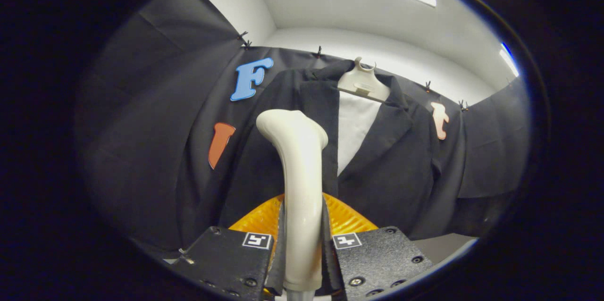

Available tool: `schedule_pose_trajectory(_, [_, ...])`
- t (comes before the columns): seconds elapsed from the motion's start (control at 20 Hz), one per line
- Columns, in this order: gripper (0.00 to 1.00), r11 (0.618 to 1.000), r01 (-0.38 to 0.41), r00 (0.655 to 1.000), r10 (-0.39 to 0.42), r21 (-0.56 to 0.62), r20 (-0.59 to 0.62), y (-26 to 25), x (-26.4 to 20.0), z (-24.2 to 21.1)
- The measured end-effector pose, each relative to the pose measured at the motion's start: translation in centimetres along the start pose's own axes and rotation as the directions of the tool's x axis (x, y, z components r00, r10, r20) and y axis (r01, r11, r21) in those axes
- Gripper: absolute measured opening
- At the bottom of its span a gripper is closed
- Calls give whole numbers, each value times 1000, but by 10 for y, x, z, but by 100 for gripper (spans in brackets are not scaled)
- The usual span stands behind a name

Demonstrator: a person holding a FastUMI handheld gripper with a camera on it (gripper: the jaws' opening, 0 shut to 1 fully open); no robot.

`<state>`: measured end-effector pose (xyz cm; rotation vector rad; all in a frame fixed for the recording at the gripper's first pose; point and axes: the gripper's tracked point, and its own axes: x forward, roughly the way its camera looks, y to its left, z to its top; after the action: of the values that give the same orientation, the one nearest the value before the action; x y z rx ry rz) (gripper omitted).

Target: Iron the clothes twice with a garment steamer, once on the left side and once on the right side.

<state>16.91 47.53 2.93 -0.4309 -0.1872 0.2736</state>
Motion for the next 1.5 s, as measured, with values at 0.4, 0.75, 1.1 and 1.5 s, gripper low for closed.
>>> schedule_pose_trajectory(0.4, [34, 1000, -9, 996, 8, -4, -94, -3, -30, -40])
schedule_pose_trajectory(0.75, [34, 1000, -24, 971, 25, 7, -237, 1, -70, -102])
schedule_pose_trajectory(1.1, [34, 999, -36, 932, 27, -21, -362, 12, -103, -158])
schedule_pose_trajectory(1.5, [34, 991, -111, 860, 59, -72, -506, 43, -131, -225])
